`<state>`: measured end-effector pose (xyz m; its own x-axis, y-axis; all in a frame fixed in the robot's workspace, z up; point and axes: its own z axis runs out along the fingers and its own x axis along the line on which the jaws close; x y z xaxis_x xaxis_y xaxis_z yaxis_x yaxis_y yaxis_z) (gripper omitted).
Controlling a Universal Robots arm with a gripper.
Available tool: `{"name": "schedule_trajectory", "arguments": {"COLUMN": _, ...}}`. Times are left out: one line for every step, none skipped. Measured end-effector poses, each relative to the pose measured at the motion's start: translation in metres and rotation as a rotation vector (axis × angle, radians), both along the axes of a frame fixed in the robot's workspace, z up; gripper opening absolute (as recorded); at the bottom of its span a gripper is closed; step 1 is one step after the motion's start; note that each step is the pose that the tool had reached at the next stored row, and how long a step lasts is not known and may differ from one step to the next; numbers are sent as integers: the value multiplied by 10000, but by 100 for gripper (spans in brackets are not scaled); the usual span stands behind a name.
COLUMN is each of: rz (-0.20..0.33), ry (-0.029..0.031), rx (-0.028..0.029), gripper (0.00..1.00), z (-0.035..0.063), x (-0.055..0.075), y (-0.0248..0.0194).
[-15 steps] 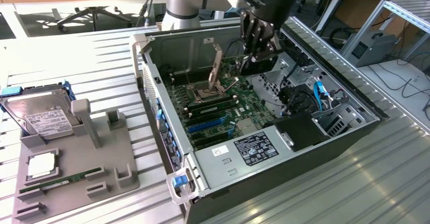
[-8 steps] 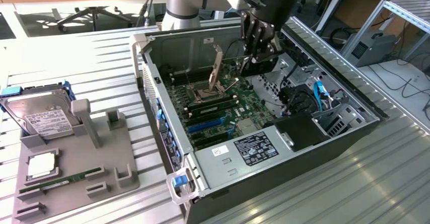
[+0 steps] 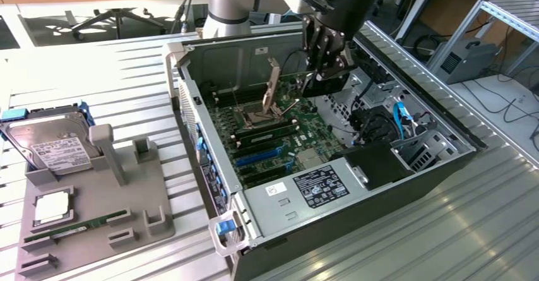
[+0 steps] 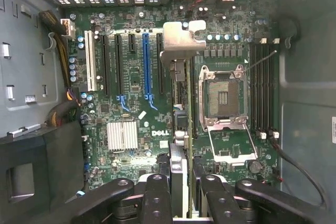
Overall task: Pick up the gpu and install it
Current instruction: 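Insert the gpu into the slot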
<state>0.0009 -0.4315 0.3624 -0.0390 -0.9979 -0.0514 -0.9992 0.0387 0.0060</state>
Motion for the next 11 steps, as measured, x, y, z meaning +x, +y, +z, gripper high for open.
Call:
{"name": "schedule_trajectory", "arguments": {"rz": 0, "ry": 0, "rx": 0, "gripper": 27, "z": -1, "x": 0, "y": -3}}
{"name": "schedule_trajectory", "arguments": {"rz": 0, "ry": 0, "rx": 0, "gripper": 27, "z": -2, "x": 0, "y": -6}}
{"name": "schedule_trajectory", "arguments": {"rz": 0, "ry": 0, "rx": 0, "gripper": 27, "z": -3, "x": -1, "y": -9}}
{"name": "schedule_trajectory", "arguments": {"rz": 0, "ry": 0, "rx": 0, "gripper": 27, "z": -3, "x": -1, "y": -12}}
{"name": "schedule_trajectory", "arguments": {"rz": 1, "ry": 0, "rx": 0, "gripper": 27, "z": -4, "x": -1, "y": -15}}
{"name": "schedule_trajectory", "arguments": {"rz": 0, "ry": 0, "rx": 1, "gripper": 27, "z": -5, "x": -1, "y": -17}}
{"name": "schedule_trajectory", "arguments": {"rz": 0, "ry": 0, "rx": 1, "gripper": 27, "z": -7, "x": -1, "y": -21}}
{"name": "schedule_trajectory", "arguments": {"rz": 0, "ry": 0, "rx": 1, "gripper": 27, "z": -7, "x": -2, "y": -24}}
{"name": "schedule_trajectory", "arguments": {"rz": 0, "ry": 0, "rx": 0, "gripper": 27, "z": -8, "x": -2, "y": -27}}
{"name": "schedule_trajectory", "arguments": {"rz": 0, "ry": -1, "rx": 0, "gripper": 27, "z": -9, "x": -2, "y": -29}}
{"name": "schedule_trajectory", "arguments": {"rz": 0, "ry": 0, "rx": 1, "gripper": 27, "z": -10, "x": -2, "y": -31}}
